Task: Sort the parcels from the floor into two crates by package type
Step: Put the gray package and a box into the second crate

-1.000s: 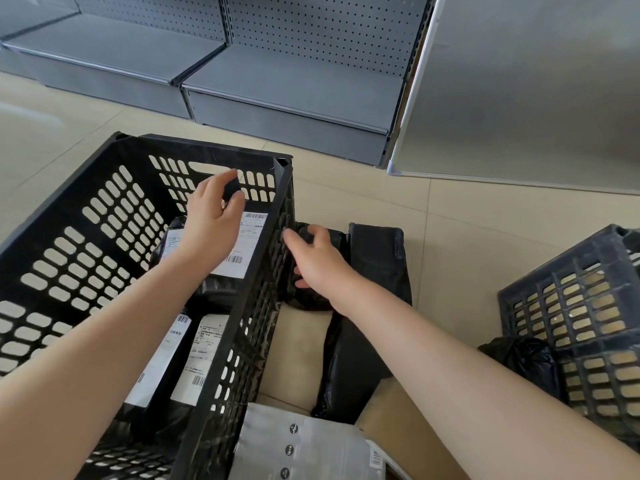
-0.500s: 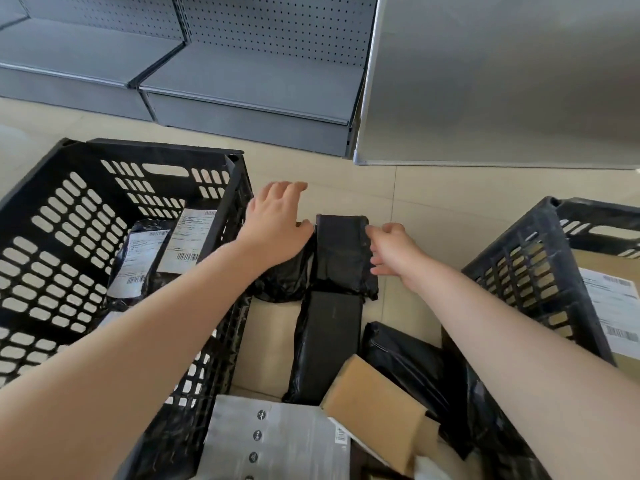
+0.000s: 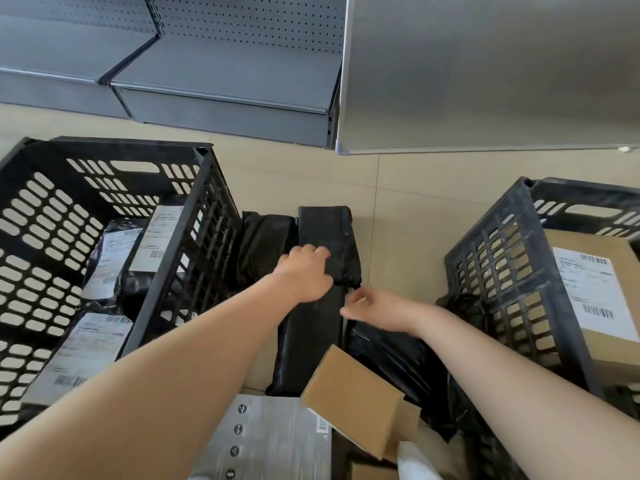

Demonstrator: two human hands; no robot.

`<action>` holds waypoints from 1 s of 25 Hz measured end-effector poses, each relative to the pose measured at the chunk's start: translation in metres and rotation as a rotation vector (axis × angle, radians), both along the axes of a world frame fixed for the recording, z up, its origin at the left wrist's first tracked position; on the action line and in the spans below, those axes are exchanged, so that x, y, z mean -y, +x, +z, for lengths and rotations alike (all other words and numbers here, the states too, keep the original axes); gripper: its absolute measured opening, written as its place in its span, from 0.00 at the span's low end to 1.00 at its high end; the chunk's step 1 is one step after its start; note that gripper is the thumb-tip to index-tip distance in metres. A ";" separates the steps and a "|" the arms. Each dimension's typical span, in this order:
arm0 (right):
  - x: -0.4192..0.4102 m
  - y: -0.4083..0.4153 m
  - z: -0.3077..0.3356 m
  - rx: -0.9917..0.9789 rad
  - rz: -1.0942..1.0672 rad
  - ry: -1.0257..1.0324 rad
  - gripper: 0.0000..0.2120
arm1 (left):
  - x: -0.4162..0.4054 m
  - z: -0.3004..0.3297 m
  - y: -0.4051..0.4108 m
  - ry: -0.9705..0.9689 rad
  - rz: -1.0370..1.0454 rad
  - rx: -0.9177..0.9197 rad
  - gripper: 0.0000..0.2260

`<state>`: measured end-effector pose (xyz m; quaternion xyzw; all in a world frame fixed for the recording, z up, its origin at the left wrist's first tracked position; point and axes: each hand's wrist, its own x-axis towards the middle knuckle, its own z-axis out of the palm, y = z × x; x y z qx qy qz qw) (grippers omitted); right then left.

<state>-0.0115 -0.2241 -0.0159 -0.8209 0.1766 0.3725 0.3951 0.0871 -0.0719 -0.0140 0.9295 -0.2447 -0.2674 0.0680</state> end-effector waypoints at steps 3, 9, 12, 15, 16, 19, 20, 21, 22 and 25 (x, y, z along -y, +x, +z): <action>-0.029 -0.013 -0.009 -0.019 0.143 0.063 0.40 | -0.013 -0.025 -0.009 0.029 0.012 -0.154 0.25; -0.072 -0.023 -0.008 0.019 0.688 -0.261 0.56 | -0.031 -0.047 -0.017 0.023 0.084 -0.247 0.21; -0.083 -0.028 -0.011 0.017 0.758 -0.327 0.55 | -0.037 -0.048 -0.015 0.080 0.086 -0.298 0.16; -0.084 -0.027 -0.014 0.018 0.713 -0.352 0.53 | -0.046 -0.053 -0.012 0.100 0.111 -0.352 0.12; -0.083 -0.027 -0.014 0.031 0.688 -0.355 0.51 | -0.050 -0.054 -0.011 0.094 0.116 -0.358 0.09; -0.077 -0.024 -0.013 0.076 0.553 -0.330 0.45 | -0.056 -0.061 -0.011 0.033 0.150 -0.403 0.05; -0.073 -0.022 -0.013 0.080 0.504 -0.313 0.41 | -0.058 -0.063 -0.011 0.016 0.162 -0.426 0.04; -0.069 -0.021 -0.013 0.085 0.458 -0.295 0.37 | -0.060 -0.065 -0.012 0.004 0.170 -0.452 0.04; -0.064 -0.019 -0.014 0.096 0.414 -0.280 0.32 | -0.062 -0.067 -0.012 -0.002 0.174 -0.472 0.04; -0.048 -0.015 -0.019 0.147 0.255 -0.238 0.23 | -0.068 -0.075 -0.012 -0.002 0.203 -0.506 0.05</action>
